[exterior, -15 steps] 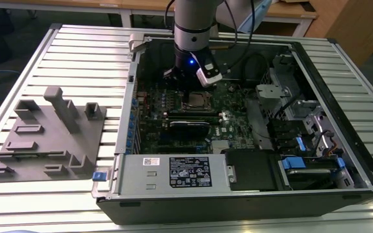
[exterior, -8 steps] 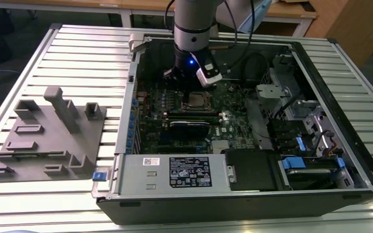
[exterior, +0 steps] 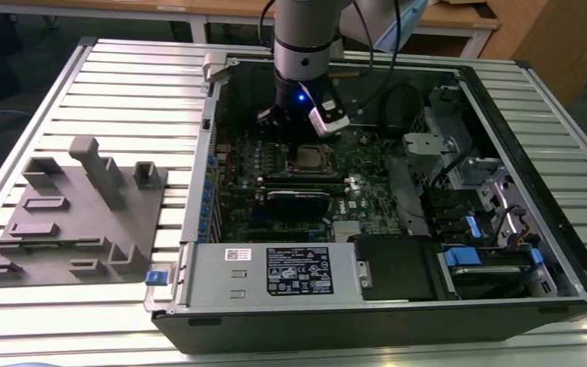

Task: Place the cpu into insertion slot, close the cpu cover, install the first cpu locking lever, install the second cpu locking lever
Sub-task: 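Close the cpu cover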

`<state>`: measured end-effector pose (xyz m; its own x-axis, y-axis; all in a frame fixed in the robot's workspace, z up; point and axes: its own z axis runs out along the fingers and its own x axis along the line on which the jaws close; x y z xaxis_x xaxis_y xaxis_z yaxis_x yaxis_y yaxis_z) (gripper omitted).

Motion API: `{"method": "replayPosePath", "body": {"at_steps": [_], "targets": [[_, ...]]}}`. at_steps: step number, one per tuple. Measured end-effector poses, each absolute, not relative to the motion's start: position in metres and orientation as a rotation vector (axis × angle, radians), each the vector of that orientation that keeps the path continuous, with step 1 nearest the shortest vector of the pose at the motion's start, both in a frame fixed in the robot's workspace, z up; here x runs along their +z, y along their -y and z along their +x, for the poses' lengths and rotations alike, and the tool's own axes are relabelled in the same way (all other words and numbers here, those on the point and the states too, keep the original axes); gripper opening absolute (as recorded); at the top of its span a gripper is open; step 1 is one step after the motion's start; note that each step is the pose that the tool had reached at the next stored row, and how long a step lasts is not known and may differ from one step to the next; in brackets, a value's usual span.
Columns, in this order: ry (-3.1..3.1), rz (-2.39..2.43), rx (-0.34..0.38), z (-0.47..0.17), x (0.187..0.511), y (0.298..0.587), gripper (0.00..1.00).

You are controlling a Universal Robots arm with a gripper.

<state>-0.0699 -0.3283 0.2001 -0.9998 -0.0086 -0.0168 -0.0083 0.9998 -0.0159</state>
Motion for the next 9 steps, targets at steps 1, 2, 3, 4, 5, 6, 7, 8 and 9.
{"method": "replayPosePath", "body": {"at_steps": [1,2,3,4,5,6,7,8,9], "targets": [[-3.124,-0.013,-0.024,-0.0699,0.2007,0.3282,0.11],[-3.124,-0.013,-0.024,-0.0699,0.2015,0.3282,0.11],[-3.125,-0.013,-0.026,-0.0700,0.2024,0.3283,0.11],[-3.125,-0.013,-0.026,-0.0700,0.2029,0.3283,0.11],[-3.125,-0.013,-0.025,-0.0699,0.2029,0.3283,0.11],[-3.125,-0.013,-0.025,-0.0699,0.2029,0.3283,0.11],[-3.125,-0.013,-0.025,-0.0700,0.2030,0.3283,0.11],[-3.125,-0.013,-0.026,-0.0700,0.2032,0.3284,0.11],[-3.125,-0.013,-0.026,-0.0700,0.2032,0.3284,0.11]]}}
